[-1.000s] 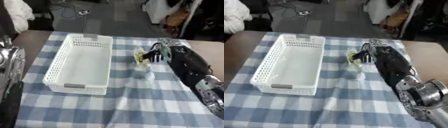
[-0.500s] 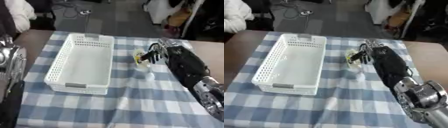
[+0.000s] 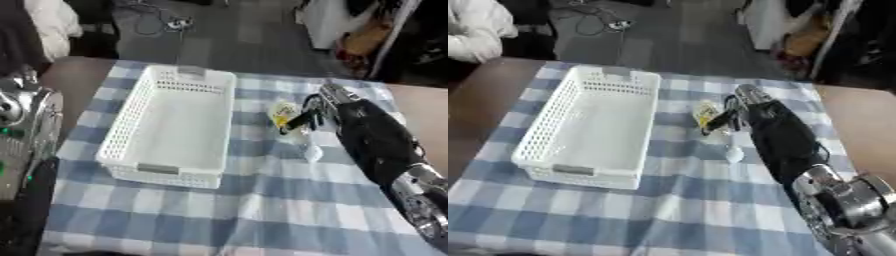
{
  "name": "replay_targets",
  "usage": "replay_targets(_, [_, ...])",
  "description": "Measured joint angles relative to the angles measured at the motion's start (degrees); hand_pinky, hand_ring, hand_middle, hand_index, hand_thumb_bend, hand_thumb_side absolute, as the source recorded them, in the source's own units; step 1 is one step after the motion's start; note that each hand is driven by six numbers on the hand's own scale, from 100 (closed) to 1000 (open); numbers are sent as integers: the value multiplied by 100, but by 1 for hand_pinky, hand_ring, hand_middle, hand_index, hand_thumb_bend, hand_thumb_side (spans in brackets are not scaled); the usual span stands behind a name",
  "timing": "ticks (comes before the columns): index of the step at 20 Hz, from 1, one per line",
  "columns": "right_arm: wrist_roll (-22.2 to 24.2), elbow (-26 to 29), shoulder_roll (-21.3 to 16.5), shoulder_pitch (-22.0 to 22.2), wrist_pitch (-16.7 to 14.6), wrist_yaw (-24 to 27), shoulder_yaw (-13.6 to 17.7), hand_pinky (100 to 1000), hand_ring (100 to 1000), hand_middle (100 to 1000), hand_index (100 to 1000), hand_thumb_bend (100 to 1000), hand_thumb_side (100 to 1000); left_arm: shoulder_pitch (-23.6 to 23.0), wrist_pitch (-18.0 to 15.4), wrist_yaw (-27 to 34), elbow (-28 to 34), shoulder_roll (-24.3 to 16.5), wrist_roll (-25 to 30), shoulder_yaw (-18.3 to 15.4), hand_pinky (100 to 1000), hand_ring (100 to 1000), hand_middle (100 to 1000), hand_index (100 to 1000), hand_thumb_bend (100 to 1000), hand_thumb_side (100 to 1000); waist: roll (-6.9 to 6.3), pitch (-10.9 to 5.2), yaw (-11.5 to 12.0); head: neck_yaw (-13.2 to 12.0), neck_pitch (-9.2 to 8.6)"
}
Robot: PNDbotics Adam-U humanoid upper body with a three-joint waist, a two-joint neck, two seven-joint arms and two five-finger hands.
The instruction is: Pick up objects on the table and place them in the box.
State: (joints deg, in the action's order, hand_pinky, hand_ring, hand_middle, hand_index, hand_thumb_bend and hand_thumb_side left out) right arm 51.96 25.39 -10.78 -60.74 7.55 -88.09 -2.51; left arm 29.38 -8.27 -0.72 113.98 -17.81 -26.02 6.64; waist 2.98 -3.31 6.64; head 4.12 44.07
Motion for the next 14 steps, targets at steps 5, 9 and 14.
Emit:
replay_targets(5, [1,74,22,95,-66,-99,3,839,832,773,889,501,1000,1,-9,0,0,0,-9,-1,684,605,821,786,184,1000,0,0,-1,-45,0])
replay_targets(9, [-26,165,23,166,-203,-135,0,471,578,615,756,471,1000,2,-17,0,0,0,-17,-1,684,605,821,786,184,1000,0,1,-7,-64,0])
replay_targets(14, [-459,405,22,332,-540,-227,-31,100,282,375,491,278,677,3,-18,0,0,0,-18,-2,684,605,821,786,183,1000,0,1,-21,-108,0])
